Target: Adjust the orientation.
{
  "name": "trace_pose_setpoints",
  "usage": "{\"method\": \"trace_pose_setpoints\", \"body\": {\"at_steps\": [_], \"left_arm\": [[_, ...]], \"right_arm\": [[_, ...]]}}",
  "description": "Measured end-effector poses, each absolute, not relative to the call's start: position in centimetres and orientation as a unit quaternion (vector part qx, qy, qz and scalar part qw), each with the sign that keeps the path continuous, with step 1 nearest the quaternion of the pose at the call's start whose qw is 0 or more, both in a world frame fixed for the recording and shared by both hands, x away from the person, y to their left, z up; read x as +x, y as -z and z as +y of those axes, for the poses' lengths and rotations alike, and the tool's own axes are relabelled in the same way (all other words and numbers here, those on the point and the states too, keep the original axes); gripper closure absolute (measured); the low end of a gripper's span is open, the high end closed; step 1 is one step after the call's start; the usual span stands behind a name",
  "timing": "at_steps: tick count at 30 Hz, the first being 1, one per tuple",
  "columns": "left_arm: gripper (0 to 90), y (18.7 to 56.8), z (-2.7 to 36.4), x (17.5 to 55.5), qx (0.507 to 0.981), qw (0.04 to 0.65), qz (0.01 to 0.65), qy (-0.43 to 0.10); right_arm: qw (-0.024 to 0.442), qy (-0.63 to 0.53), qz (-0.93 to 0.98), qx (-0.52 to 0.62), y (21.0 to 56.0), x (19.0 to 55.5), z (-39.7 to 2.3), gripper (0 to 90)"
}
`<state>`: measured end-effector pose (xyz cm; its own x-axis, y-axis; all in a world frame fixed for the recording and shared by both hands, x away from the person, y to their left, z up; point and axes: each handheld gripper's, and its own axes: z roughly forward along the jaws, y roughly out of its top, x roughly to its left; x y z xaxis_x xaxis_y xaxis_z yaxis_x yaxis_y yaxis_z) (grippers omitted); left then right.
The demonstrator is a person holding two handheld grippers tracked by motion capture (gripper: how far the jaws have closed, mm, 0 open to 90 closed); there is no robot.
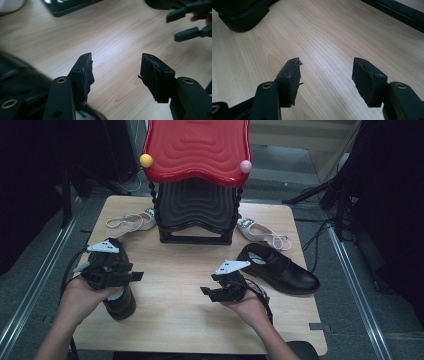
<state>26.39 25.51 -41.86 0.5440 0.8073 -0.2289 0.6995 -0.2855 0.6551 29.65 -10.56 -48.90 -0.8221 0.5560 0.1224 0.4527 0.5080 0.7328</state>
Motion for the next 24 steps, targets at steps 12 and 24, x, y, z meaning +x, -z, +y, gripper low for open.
{"method": "trace_pose_setpoints", "body": {"at_steps": [12,24], "left_arm": [[43.8,42.5,30.3,25.8,0.766,0.344,0.535,-0.094],[43.4,44.4,33.0,25.3,0.743,0.316,0.581,-0.099]], "right_arm": [[0.064,-0.396,0.871,0.284,48.8,30.2,-9.9,40.8],[0.059,-0.396,0.873,0.278,48.9,30.6,-9.2,40.8]]}}
